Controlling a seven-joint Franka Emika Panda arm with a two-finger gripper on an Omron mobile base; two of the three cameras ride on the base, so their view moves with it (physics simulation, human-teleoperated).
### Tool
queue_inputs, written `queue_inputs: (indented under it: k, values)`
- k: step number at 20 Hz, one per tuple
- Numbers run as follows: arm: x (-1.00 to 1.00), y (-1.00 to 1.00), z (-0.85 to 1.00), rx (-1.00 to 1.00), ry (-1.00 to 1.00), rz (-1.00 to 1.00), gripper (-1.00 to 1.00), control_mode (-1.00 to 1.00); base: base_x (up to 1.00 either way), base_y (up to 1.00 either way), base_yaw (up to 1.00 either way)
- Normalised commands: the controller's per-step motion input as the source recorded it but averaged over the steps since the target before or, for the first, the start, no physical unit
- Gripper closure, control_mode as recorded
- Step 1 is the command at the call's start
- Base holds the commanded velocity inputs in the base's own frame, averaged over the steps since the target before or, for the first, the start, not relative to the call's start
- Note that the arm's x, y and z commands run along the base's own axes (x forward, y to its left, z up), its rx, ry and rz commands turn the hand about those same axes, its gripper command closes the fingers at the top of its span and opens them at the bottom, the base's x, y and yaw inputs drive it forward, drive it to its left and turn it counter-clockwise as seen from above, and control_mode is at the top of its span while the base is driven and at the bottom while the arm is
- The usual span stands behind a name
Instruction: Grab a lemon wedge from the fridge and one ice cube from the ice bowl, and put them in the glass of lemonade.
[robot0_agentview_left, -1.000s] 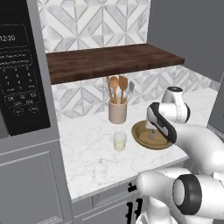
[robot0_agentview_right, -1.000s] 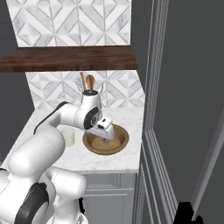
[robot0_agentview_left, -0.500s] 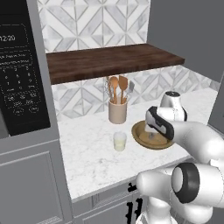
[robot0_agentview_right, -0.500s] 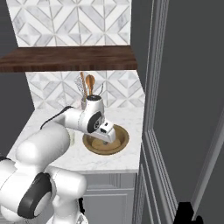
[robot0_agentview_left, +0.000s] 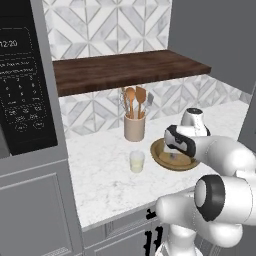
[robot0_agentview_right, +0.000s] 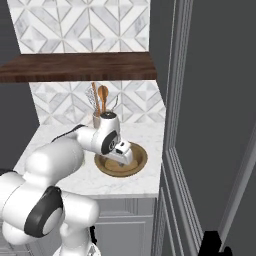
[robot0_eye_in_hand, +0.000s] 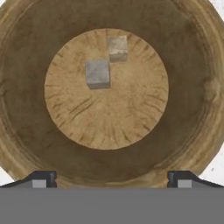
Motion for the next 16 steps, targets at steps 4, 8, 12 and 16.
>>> queue_inputs:
  k: [4, 8, 12, 16]
  values:
    - [0.18, 0.00, -0.18, 0.00, -0.02, 0.00, -1.00, -1.00, 0.00, 0.00, 0.00]
    - [0.21, 0.00, -0.16, 0.00, -0.01, 0.00, -1.00, -1.00, 0.00, 0.00, 0.00]
    - [0.26, -0.02, -0.13, 0.00, 0.00, 0.00, -1.00, -1.00, 0.00, 0.00, 0.00]
    - [0.26, -0.05, -0.12, 0.00, 0.00, 0.00, -1.00, -1.00, 0.00, 0.00, 0.00]
